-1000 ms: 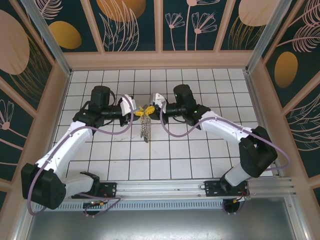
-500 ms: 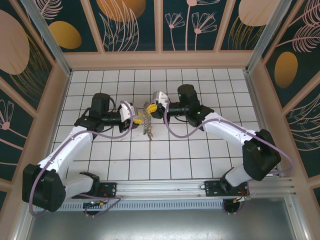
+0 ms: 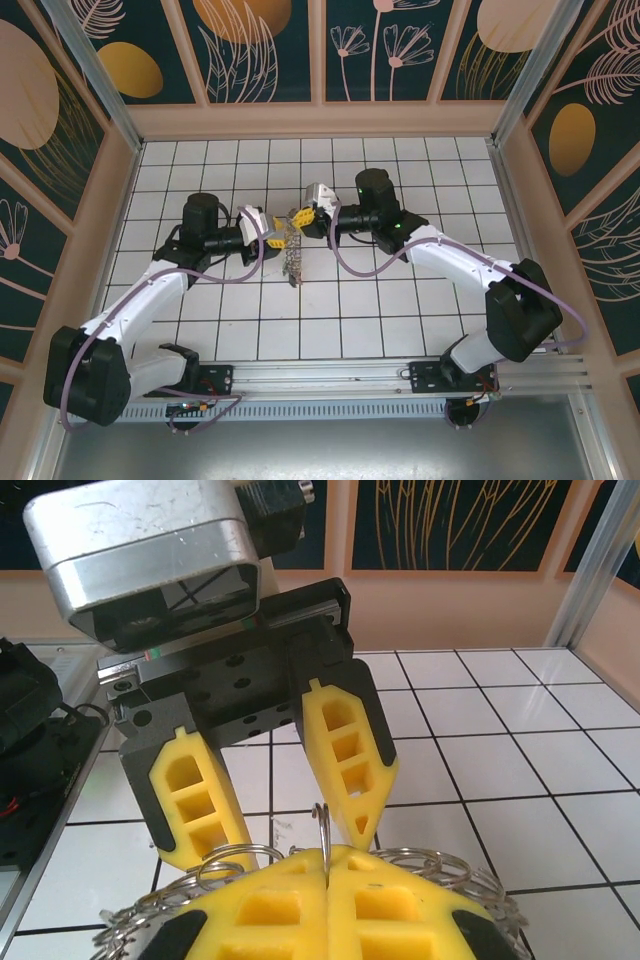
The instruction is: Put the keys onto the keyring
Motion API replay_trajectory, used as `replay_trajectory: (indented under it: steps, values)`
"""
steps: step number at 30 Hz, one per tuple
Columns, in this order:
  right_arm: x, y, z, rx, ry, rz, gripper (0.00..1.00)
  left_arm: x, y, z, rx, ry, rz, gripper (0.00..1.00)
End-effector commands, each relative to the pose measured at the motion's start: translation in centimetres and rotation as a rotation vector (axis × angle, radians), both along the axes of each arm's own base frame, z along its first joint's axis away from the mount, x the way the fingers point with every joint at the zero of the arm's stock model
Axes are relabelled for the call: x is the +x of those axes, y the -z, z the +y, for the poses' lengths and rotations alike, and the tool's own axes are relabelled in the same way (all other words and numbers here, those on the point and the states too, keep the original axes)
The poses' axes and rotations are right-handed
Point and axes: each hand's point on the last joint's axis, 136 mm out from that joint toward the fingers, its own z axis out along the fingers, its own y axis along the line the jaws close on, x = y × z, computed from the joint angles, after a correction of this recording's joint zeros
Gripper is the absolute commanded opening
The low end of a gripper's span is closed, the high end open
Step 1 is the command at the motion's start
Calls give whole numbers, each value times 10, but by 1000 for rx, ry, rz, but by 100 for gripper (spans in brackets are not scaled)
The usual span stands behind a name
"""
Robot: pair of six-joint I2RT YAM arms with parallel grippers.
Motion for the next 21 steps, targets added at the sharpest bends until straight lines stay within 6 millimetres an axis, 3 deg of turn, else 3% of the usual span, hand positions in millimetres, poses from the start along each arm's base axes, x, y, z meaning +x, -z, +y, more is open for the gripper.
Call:
replay_trajectory:
  steps: [1,6,11,13,21]
  values:
    - [-7,-33,-1,80,-43,-89,0,-2,-3,-5,-37,45,-12,42]
    - [-8,-35,0,84,-52,-93,0,-2,3,-7,-46,60,-9,45]
    - [-10,-35,1,89,-57,-88,0,-4,-4,-12,-104,86,-28,47]
    - [-12,-35,2,94,-70,-86,0,-13,-3,-14,-110,139,-62,47]
    - [-18,-39,3,105,-109,-83,0,-15,-3,-19,-124,169,-104,41]
